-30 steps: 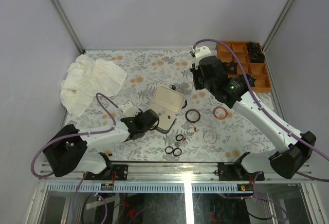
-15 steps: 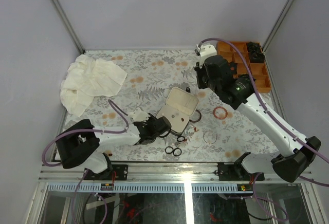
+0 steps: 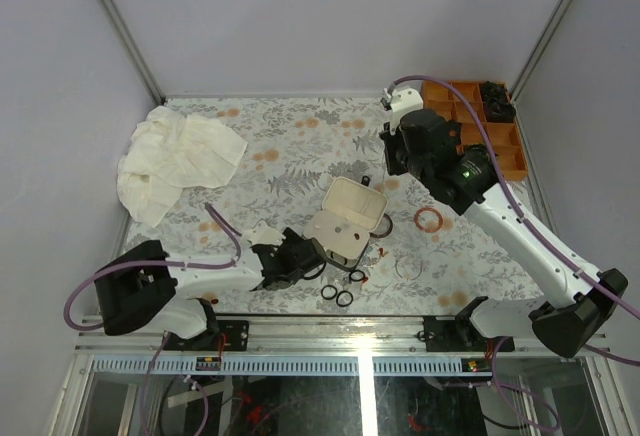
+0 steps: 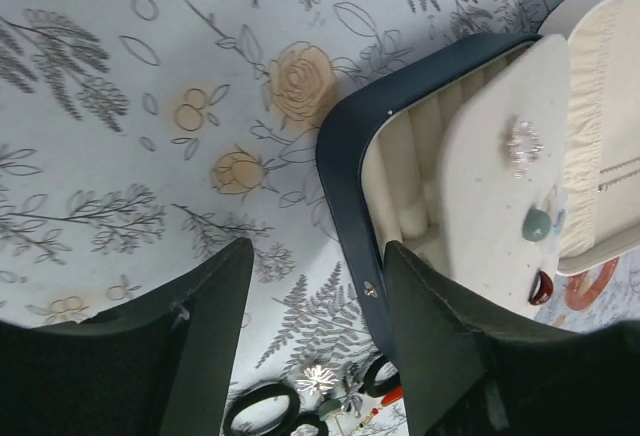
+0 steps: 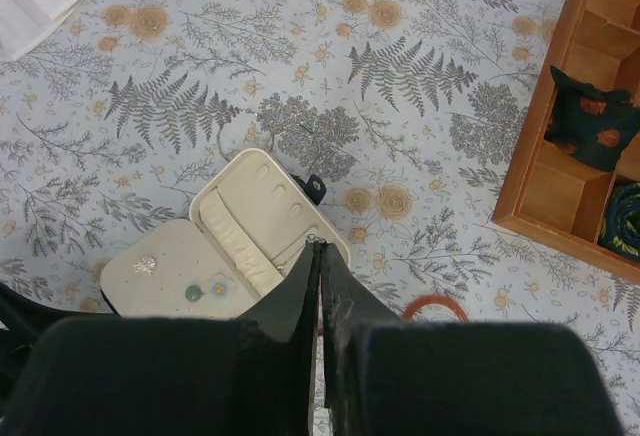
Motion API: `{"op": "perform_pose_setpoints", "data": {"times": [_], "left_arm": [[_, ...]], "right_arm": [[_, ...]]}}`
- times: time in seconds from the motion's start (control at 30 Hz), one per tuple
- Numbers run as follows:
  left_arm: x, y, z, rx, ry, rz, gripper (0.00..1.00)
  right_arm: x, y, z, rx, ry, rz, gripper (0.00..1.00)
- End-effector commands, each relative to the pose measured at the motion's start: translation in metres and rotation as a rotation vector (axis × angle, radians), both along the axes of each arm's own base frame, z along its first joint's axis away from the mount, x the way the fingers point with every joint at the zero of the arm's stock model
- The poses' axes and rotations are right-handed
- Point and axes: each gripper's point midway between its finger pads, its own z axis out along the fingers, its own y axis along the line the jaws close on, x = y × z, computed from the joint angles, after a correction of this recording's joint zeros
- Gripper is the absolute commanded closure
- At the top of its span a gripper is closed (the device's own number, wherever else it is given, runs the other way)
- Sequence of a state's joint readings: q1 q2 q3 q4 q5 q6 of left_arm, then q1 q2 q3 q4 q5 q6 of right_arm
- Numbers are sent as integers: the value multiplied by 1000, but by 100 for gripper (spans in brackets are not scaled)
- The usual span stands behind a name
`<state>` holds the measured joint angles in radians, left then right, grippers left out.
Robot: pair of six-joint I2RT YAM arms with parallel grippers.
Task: Organize the mixed jewelry
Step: Move the jewelry box to the center of the board.
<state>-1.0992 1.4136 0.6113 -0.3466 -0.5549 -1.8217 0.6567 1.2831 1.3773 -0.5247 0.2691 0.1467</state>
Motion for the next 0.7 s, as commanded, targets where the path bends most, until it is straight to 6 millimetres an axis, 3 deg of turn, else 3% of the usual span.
{"op": "perform_pose_setpoints", "data": {"times": [0.0,0.27,0.53,0.67], "left_arm": [[-23,36,-17,132,82,-11,44],[-19,40,4,111,31,-4,40],[-4,31,46,66,-89,-47,39],[0,31,68,38,-159,-76,32]], "right_arm": [[-1,-2,34,58,-68,6,100],[-2,1,34,63,-65,16,100],[-3,5,38,82,-62,37,100],[-6,9,41,95,-55,59,100]]}}
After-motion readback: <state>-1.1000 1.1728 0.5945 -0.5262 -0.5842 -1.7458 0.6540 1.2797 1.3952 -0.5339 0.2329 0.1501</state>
